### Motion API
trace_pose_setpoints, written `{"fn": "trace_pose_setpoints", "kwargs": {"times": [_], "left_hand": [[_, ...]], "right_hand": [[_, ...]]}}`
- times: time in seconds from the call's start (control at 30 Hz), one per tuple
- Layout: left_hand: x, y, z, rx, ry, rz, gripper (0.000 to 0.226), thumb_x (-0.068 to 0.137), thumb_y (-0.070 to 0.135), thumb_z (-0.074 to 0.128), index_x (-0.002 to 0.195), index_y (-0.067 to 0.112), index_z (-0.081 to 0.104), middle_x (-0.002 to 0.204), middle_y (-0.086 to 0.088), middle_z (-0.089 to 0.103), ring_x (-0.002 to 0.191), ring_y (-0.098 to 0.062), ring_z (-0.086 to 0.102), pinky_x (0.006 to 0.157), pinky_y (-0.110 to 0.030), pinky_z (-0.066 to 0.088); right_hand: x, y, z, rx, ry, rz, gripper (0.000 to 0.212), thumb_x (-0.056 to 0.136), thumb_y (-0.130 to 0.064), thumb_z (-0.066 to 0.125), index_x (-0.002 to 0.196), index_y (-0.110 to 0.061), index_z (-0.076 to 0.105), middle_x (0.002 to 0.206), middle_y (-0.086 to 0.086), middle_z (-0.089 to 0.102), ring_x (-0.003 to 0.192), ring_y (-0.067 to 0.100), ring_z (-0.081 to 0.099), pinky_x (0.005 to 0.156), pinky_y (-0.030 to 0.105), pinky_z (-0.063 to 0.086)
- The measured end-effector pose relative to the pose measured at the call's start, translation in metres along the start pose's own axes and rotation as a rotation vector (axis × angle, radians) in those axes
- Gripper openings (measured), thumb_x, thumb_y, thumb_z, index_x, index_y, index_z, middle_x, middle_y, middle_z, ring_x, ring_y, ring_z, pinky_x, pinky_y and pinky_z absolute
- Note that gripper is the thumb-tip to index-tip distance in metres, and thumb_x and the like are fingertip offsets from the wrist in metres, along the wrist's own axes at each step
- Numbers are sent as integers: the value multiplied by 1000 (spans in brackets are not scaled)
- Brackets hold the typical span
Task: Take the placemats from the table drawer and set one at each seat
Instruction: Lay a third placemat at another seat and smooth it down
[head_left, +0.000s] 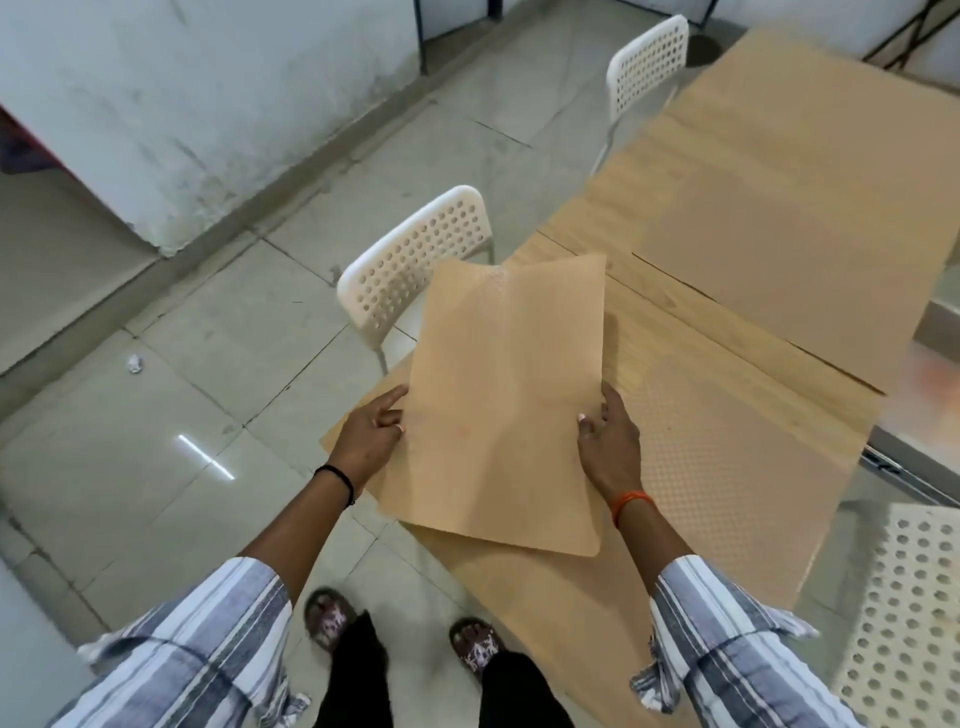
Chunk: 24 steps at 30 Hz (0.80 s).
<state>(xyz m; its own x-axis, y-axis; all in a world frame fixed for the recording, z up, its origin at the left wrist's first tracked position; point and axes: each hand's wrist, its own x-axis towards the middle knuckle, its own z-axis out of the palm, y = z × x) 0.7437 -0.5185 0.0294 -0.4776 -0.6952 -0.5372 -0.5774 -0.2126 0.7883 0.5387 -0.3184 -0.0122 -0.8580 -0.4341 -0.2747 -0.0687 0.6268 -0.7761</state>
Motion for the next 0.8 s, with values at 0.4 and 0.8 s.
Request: {"fn": "trace_pose_setpoints", "kwargs": {"times": [0.4, 0.8], "left_hand": [[96, 14, -73, 662, -512, 256, 34, 93, 14, 51, 124, 12, 64, 122, -6, 65, 114, -21, 59, 98, -29, 46], [202, 93, -55, 948, -771, 834, 41, 94, 17, 55, 135, 14, 54, 142, -3, 51, 129, -20, 49, 103, -32, 41]], "right_hand": [[-53, -55, 95, -400, 204, 271, 80, 90, -26, 58, 155, -12, 13, 164, 9, 10, 149, 32, 10, 119, 50, 17], [-52, -98, 216, -419, 348, 406, 74, 93, -51, 44, 154, -17, 21, 165, 4, 6, 151, 31, 5, 120, 55, 7]]}}
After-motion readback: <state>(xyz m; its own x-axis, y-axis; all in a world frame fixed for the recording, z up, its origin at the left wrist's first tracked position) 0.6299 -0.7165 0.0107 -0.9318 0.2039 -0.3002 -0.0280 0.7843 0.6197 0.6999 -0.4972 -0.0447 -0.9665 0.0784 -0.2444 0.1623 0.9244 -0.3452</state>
